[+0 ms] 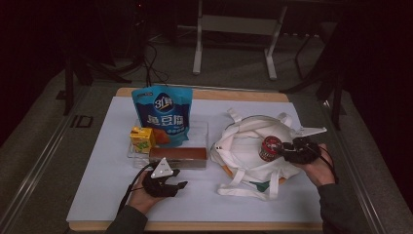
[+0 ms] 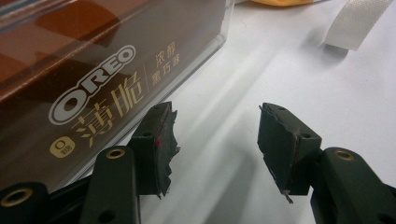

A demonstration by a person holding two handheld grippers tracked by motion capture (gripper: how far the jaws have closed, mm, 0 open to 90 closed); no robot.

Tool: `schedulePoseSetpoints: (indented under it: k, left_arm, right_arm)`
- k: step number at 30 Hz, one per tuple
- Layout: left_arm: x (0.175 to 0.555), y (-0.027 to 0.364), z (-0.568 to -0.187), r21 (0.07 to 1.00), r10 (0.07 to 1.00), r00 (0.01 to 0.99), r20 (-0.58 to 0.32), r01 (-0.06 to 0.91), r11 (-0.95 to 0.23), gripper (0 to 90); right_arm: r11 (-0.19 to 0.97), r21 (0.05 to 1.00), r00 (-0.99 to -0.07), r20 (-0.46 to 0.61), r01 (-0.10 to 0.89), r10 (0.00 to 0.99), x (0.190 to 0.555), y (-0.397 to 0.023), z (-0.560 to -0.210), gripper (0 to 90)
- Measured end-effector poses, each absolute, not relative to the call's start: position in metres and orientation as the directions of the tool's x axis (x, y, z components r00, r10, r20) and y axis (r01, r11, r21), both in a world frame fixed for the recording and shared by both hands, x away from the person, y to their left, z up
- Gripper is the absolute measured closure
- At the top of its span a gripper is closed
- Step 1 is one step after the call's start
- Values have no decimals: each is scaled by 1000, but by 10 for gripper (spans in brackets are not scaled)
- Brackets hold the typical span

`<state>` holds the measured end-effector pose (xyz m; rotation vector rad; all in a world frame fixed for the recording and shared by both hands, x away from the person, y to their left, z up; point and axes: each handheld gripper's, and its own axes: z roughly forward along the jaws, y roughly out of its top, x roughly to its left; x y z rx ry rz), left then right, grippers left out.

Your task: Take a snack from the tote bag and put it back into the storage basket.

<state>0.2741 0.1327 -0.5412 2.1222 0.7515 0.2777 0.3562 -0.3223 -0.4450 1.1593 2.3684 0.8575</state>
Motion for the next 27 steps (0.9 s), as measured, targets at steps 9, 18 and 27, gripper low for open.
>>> schedulePoseSetpoints:
  k: [9, 18, 27]
  left_arm:
    - [274, 133, -541, 784, 601, 796, -68, 415, -462, 458]
    - [274, 133, -541, 783, 601, 796, -68, 416, -462, 458]
    - [274, 133, -541, 783, 600, 797, -68, 415, -463, 458]
  right_arm:
    - [508, 624, -608, -66, 594, 791, 373, -313, -452, 313]
    - [508, 596, -592, -67, 622, 803, 386, -301, -460, 265]
    - [519, 566, -599, -53, 641, 799, 396, -298, -466, 240]
